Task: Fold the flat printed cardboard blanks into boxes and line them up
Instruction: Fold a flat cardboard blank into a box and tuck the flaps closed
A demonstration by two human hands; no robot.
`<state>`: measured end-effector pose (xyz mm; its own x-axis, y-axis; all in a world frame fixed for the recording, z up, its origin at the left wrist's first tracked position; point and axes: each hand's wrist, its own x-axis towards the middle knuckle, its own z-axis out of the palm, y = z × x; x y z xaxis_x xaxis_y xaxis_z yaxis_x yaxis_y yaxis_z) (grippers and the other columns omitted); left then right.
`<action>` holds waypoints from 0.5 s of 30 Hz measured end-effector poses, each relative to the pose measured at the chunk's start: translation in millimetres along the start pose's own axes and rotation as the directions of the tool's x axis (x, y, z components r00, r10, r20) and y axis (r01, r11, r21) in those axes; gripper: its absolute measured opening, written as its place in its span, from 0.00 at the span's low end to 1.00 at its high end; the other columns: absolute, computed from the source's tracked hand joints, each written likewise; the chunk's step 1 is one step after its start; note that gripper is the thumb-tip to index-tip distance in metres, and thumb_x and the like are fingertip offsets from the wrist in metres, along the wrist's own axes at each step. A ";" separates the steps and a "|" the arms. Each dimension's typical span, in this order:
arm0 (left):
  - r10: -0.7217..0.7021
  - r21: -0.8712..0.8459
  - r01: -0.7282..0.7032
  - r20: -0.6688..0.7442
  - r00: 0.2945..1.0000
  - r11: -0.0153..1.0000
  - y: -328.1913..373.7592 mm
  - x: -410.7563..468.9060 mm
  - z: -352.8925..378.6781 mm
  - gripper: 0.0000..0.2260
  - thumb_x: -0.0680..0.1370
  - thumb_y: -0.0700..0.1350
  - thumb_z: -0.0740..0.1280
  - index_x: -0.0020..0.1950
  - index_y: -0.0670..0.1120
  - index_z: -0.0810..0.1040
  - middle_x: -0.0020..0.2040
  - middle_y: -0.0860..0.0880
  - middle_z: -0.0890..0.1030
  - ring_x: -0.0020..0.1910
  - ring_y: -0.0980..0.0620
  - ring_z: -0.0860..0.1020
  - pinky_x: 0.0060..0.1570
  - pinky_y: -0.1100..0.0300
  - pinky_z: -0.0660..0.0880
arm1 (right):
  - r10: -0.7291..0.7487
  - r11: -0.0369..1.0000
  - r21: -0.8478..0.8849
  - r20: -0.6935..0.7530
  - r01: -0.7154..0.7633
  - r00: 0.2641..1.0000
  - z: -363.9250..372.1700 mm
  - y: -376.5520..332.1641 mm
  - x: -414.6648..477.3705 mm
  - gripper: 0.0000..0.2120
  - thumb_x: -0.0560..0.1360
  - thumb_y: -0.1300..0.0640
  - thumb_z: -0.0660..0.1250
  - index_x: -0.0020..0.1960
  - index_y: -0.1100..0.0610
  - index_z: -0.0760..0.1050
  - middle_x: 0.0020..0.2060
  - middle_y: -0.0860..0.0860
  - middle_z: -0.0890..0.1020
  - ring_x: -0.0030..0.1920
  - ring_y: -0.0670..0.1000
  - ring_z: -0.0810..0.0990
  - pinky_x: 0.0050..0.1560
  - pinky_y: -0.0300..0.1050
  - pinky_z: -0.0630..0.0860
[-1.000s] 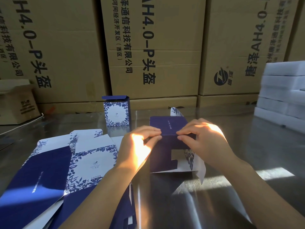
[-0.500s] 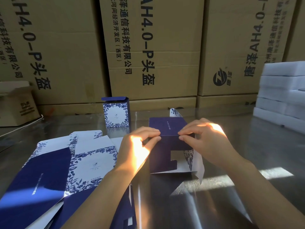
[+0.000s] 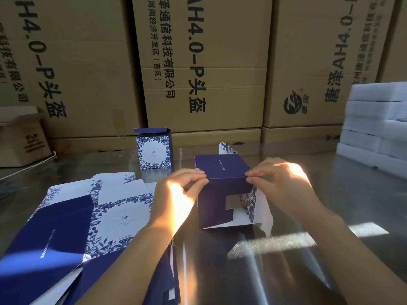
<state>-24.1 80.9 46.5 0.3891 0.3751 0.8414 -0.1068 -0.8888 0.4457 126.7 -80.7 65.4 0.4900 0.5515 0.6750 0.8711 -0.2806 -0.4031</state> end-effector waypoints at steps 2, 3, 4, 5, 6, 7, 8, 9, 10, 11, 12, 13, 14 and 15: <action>-0.002 -0.004 0.002 -0.006 1.000 1.000 -0.1 -0.1 0.4 0.05 0.69 0.35 0.75 0.44 0.40 0.85 0.44 0.52 0.81 0.47 0.64 0.76 0.45 0.79 0.70 | -0.007 1.000 -0.012 0.001 0.007 1.000 0.5 1.3 -0.5 0.05 0.74 0.54 0.70 0.49 0.50 0.84 0.40 0.38 0.77 0.48 0.39 0.73 0.46 0.21 0.65; -0.003 -0.007 0.003 -0.006 1.000 1.000 -0.1 0.0 0.4 0.05 0.69 0.35 0.74 0.44 0.40 0.85 0.44 0.53 0.81 0.47 0.64 0.76 0.45 0.79 0.70 | -0.003 1.000 -0.011 0.004 0.004 1.000 1.2 1.8 -0.6 0.05 0.74 0.54 0.70 0.49 0.49 0.84 0.40 0.38 0.76 0.47 0.40 0.73 0.45 0.21 0.66; -0.002 -0.008 0.002 -0.005 1.000 1.000 -0.2 0.2 0.6 0.05 0.69 0.35 0.74 0.44 0.41 0.85 0.44 0.53 0.81 0.47 0.64 0.76 0.45 0.79 0.70 | 0.003 1.000 0.002 0.009 -0.003 1.000 2.1 2.4 -1.0 0.06 0.75 0.54 0.70 0.50 0.49 0.84 0.39 0.37 0.76 0.47 0.40 0.73 0.44 0.21 0.66; 0.000 -0.010 0.000 -0.003 1.000 1.000 -0.4 0.2 0.6 0.05 0.69 0.36 0.74 0.44 0.41 0.85 0.44 0.54 0.81 0.47 0.64 0.76 0.45 0.79 0.70 | 0.017 1.000 0.025 0.012 -0.017 1.000 3.2 2.8 -1.0 0.05 0.74 0.54 0.70 0.49 0.48 0.83 0.39 0.37 0.76 0.46 0.41 0.74 0.43 0.21 0.66; 0.000 -0.015 0.000 -0.001 1.000 1.000 -0.8 0.1 0.5 0.05 0.69 0.36 0.74 0.44 0.41 0.85 0.44 0.54 0.81 0.47 0.64 0.77 0.45 0.78 0.71 | 0.037 0.997 0.062 0.018 -0.038 0.999 4.3 3.8 -0.9 0.05 0.74 0.54 0.70 0.48 0.47 0.83 0.39 0.37 0.76 0.45 0.41 0.75 0.42 0.20 0.66; -0.004 -0.024 0.004 -0.001 1.000 1.000 -1.3 -0.1 0.3 0.05 0.70 0.36 0.74 0.44 0.42 0.85 0.44 0.55 0.81 0.47 0.64 0.77 0.44 0.78 0.71 | 0.067 0.991 0.117 0.032 -0.070 0.997 4.8 4.6 -0.8 0.05 0.74 0.53 0.71 0.46 0.44 0.82 0.40 0.37 0.78 0.45 0.41 0.76 0.41 0.21 0.67; -0.012 -0.032 0.012 -0.003 1.000 0.999 -2.0 -0.5 0.3 0.05 0.70 0.36 0.74 0.44 0.42 0.85 0.44 0.55 0.81 0.47 0.65 0.77 0.43 0.77 0.72 | 0.106 0.974 0.194 0.053 -0.114 0.993 4.7 5.4 -0.4 0.07 0.73 0.53 0.71 0.43 0.40 0.81 0.40 0.39 0.79 0.45 0.40 0.77 0.40 0.23 0.69; -0.021 -0.035 0.021 -0.008 1.000 0.999 -2.8 -1.0 0.4 0.05 0.70 0.37 0.74 0.44 0.43 0.85 0.44 0.56 0.80 0.47 0.65 0.77 0.43 0.76 0.72 | 0.153 0.940 0.295 0.079 -0.169 0.985 3.6 5.5 0.3 0.08 0.73 0.52 0.71 0.40 0.38 0.81 0.41 0.40 0.81 0.44 0.40 0.79 0.40 0.27 0.71; -0.029 -0.031 0.028 -0.018 0.999 0.999 -3.7 -1.6 1.0 0.05 0.70 0.38 0.74 0.45 0.44 0.85 0.44 0.57 0.80 0.47 0.65 0.76 0.43 0.76 0.73 | 0.190 0.888 0.406 0.104 -0.216 0.976 3.0 5.5 1.8 0.10 0.73 0.52 0.71 0.39 0.37 0.81 0.41 0.40 0.83 0.44 0.40 0.80 0.41 0.29 0.72; -0.036 -0.018 0.036 -0.032 0.999 0.999 -5.0 -2.3 1.8 0.04 0.71 0.39 0.74 0.45 0.44 0.85 0.44 0.58 0.80 0.48 0.66 0.76 0.44 0.76 0.73 | 0.205 0.835 0.497 0.116 -0.236 0.972 3.1 6.1 2.6 0.12 0.74 0.55 0.70 0.40 0.37 0.82 0.41 0.40 0.84 0.43 0.41 0.81 0.43 0.32 0.74; -0.045 -0.001 0.045 -0.047 0.998 0.999 -6.3 -2.9 2.7 0.04 0.71 0.39 0.74 0.45 0.45 0.85 0.45 0.59 0.80 0.48 0.66 0.76 0.44 0.76 0.72 | 0.218 0.798 0.552 0.111 -0.242 0.970 4.6 8.1 3.1 0.14 0.75 0.58 0.68 0.43 0.38 0.82 0.40 0.41 0.84 0.41 0.42 0.82 0.42 0.33 0.76; -0.061 0.009 0.061 -0.062 0.996 0.998 -7.7 -3.3 3.4 0.04 0.72 0.40 0.73 0.45 0.46 0.85 0.45 0.60 0.79 0.47 0.67 0.76 0.44 0.77 0.72 | 0.253 0.784 0.557 0.115 -0.273 0.961 7.1 11.0 3.4 0.16 0.77 0.62 0.65 0.48 0.42 0.83 0.40 0.42 0.85 0.39 0.44 0.82 0.41 0.34 0.77; -0.085 0.008 0.085 -0.072 0.994 0.996 -9.3 -3.7 3.3 0.03 0.72 0.41 0.73 0.45 0.47 0.85 0.44 0.62 0.79 0.46 0.69 0.76 0.44 0.77 0.71 | 0.304 0.784 0.521 0.151 -0.337 0.941 9.6 13.5 2.8 0.17 0.78 0.66 0.62 0.53 0.46 0.82 0.41 0.43 0.84 0.37 0.45 0.81 0.40 0.35 0.77; -0.108 -0.005 0.108 -0.078 0.991 0.994 -10.9 -3.8 2.9 0.03 0.72 0.41 0.73 0.44 0.48 0.85 0.44 0.64 0.78 0.45 0.70 0.76 0.43 0.77 0.71 | 0.355 0.794 0.443 0.218 -0.416 0.909 12.1 15.6 1.6 0.18 0.78 0.67 0.59 0.56 0.50 0.81 0.45 0.45 0.84 0.39 0.46 0.80 0.41 0.37 0.76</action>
<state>-21.8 88.4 37.5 0.3257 0.4882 0.8096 -0.0684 -0.8419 0.5352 140.7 -74.6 52.7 0.7474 0.5733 0.3357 0.4729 -0.1041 -0.8750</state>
